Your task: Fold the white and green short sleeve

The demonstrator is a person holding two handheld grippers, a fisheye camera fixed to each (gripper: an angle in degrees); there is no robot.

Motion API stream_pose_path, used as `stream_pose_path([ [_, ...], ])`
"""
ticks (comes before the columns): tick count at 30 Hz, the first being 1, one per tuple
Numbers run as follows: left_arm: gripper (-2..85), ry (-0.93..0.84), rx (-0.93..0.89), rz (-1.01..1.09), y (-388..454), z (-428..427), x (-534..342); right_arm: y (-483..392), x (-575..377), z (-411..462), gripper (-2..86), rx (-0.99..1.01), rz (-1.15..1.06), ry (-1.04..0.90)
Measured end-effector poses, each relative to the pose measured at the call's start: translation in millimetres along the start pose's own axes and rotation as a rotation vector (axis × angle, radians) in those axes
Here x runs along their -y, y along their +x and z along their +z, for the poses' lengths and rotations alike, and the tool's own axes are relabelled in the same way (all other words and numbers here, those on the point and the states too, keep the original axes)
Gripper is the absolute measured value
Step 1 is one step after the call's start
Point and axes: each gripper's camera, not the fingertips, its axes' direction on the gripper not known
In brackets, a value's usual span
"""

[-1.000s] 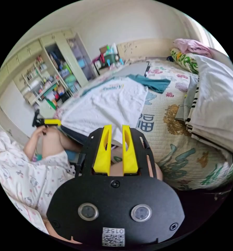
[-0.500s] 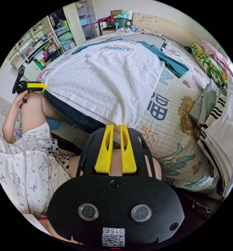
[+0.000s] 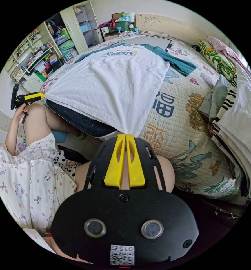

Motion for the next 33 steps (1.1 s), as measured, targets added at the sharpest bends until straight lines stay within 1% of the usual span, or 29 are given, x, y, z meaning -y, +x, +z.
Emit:
stream_pose_path([
  [5, 0.0, -0.041, 0.055, 0.037, 9.3, 28.7, 1.4, 9.3, 8.3, 51.6, -0.4, -0.051, -0.023, -0.036],
  [7, 0.0, -0.049, 0.046, 0.036, 7.9, 38.8, 1.9, 10.9, 11.6, 69.7, -0.4, -0.074, -0.036, -0.048],
  [13, 0.0, 0.005, -0.005, 0.009, 1.7, 50.2, 2.2, 20.0, 10.9, 123.5, -0.4, -0.100, -0.048, -0.068],
  [18, 0.0, -0.047, 0.002, 0.024, 12.9, 87.5, 12.7, 36.6, 9.5, 162.0, -0.5, -0.081, -0.010, -0.086],
  [24, 0.0, -0.117, 0.014, 0.019, 26.2, 132.0, 37.1, 42.9, 10.3, 227.9, -0.5, -0.071, 0.046, -0.139],
  [26, 0.0, -0.139, 0.015, 0.008, 29.5, 145.3, 47.9, 40.5, 6.9, 257.0, -0.5, -0.109, 0.064, -0.183],
  [29, -0.1, -0.194, 0.039, -0.022, 33.5, 163.8, 58.7, 32.0, -5.3, 295.2, -0.5, -0.231, 0.076, -0.262],
  [33, -0.2, -0.247, 0.084, -0.086, 33.9, 179.7, 62.9, 22.8, -30.7, 301.5, -0.6, -0.225, 0.095, -0.205],
])
